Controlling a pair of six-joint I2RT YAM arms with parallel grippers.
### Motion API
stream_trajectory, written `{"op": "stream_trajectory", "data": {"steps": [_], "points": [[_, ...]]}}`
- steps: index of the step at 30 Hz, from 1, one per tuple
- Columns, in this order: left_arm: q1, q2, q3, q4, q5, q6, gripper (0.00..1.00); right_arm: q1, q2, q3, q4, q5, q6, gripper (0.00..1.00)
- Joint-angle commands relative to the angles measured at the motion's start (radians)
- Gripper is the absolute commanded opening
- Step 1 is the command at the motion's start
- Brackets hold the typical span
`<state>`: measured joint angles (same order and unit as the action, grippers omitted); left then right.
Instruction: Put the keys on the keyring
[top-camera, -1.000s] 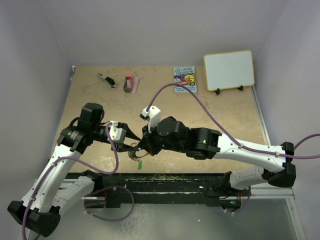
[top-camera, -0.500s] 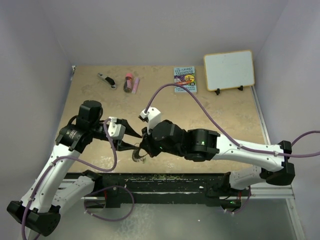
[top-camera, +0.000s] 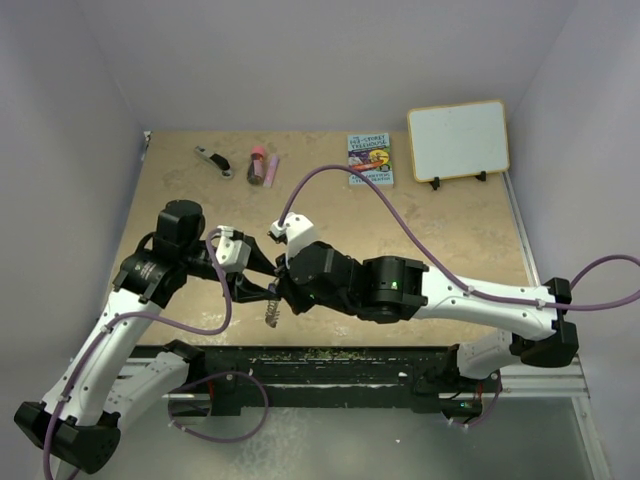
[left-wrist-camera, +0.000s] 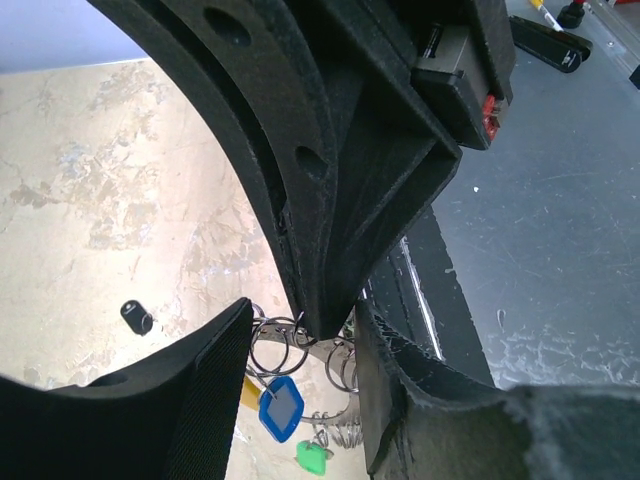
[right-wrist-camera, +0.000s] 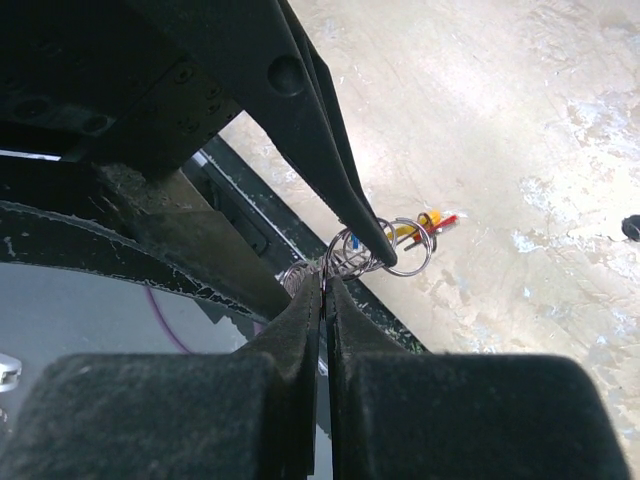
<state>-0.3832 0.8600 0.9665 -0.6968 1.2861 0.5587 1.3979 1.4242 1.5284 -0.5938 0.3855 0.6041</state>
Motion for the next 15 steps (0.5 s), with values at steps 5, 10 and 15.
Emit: {"op": "stream_trajectory", "data": {"steps": [5,10,15], "points": [[-0.009,-0.01,0.003,-0.017,0.055,-0.004,0.5,0.015,-0.006,0.072,0.004,0.067,0.033,0.0],[-0.011,-0.013,-0.002,-0.015,0.048,-0.021,0.54,0.018,-0.001,0.08,0.012,0.073,0.045,0.0],[-0.014,-0.021,-0.022,0.068,0.016,-0.12,0.56,0.021,0.025,0.13,-0.026,0.093,0.062,0.0]]}}
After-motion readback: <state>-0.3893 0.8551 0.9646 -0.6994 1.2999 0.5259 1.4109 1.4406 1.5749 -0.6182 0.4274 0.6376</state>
